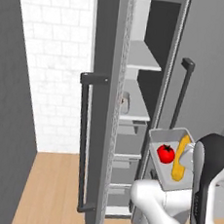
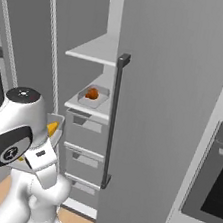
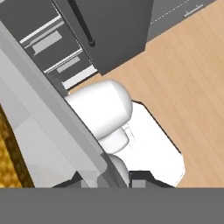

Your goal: Take the meat container that has the chicken drumstick and place it on the second highest rack of the freezer. Then take the vegetable container that has the tomato and corn and place it on the highest rack of the freezer.

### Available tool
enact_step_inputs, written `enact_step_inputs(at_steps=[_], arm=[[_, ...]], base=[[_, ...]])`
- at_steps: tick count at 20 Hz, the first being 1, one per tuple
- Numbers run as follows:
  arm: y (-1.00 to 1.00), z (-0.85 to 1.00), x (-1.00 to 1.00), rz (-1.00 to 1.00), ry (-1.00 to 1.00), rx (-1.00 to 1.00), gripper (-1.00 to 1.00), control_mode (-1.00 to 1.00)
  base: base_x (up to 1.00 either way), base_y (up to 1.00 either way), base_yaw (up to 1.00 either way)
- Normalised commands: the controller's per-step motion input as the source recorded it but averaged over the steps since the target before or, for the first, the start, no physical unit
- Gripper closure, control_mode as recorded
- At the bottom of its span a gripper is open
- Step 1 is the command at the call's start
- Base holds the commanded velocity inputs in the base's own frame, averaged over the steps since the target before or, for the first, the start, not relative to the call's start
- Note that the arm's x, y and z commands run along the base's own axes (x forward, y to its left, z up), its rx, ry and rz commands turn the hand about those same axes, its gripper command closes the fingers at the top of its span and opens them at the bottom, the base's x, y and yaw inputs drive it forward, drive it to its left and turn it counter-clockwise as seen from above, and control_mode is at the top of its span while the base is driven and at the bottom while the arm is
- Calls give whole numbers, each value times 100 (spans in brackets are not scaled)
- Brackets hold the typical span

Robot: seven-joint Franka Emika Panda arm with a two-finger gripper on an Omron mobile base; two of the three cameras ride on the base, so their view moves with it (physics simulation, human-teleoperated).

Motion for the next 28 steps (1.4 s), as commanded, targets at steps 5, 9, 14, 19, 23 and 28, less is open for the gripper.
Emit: enact_step_inputs(at_steps=[5, 9, 14, 19, 23, 28], arm=[[0, 0, 0, 0, 0, 0, 100, 100], [0, 0, 0, 0, 0, 0, 100, 100], [0, 0, 0, 0, 0, 0, 100, 100], [0, 0, 0, 0, 0, 0, 100, 100], [0, 0, 0, 0, 0, 0, 100, 100], [0, 0, 0, 0, 0, 0, 100, 100]], base=[[-3, -33, -18], [47, -13, -11], [78, -2, 0], [71, -20, 0], [41, -49, -1], [54, -36, 0]])
